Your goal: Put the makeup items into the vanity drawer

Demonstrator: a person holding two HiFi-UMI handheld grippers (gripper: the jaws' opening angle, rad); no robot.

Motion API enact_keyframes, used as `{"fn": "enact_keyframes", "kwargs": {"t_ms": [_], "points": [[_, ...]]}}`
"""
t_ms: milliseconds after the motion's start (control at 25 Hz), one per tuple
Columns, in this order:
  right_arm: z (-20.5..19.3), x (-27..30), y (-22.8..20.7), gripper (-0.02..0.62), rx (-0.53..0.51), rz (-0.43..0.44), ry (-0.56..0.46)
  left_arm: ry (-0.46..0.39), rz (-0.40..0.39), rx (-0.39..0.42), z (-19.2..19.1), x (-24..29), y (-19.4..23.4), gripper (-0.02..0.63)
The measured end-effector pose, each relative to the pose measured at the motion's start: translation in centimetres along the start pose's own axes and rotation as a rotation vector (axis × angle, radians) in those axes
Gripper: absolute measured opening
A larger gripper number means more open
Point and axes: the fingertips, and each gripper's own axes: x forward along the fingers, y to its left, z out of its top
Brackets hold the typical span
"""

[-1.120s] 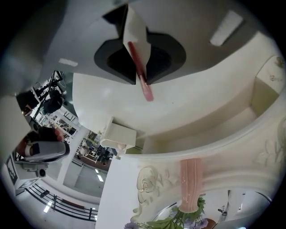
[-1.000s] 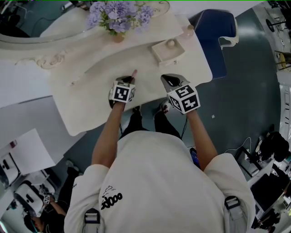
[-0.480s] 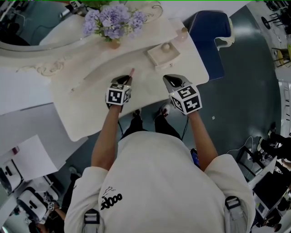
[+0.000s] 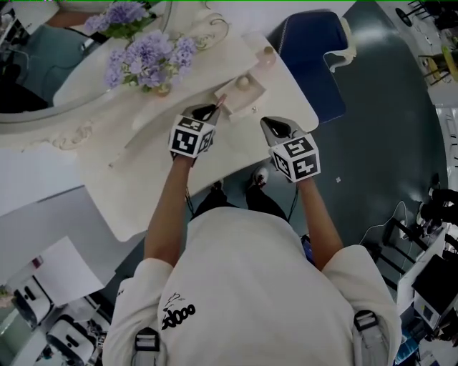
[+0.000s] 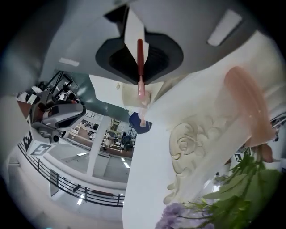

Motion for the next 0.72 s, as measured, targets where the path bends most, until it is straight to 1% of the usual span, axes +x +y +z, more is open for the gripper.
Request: {"fn": "enact_keyframes", "kwargs": {"t_ms": [240, 360, 440, 560, 640, 720], "points": [[-0.3, -0.8, -3.1, 0.003, 0.046, -0.041, -0.008, 0.074, -0.094, 0.09, 3.2, 4.8, -1.6, 0.063], [-0.6, -1.1, -5.0, 0.003, 0.064, -0.069, -0.006, 0.136, -0.129, 0.15, 3.9, 7.5, -2.5, 0.063], [-0.8, -1.2, -5.8, 0.003, 0.074, -0.08, -0.005, 0.201, -0.139, 0.204, 3.5, 9.2, -2.8, 0.063], [-1.0, -1.3, -7.1, 0.003, 0.086, -0.092, 0.0, 0.344, -0.166, 0.277, 1.4, 11.1, -2.9, 0.064], [-1.4, -1.5, -7.9, 0.004, 0.094, -0.102, 0.008, 0.422, -0.184, 0.308, 0.4, 11.9, -2.9, 0.064], [-1.7, -1.6, -8.7, 0.003, 0.104, -0.108, 0.014, 0.479, -0.184, 0.333, -0.3, 12.6, -2.7, 0.064]]}}
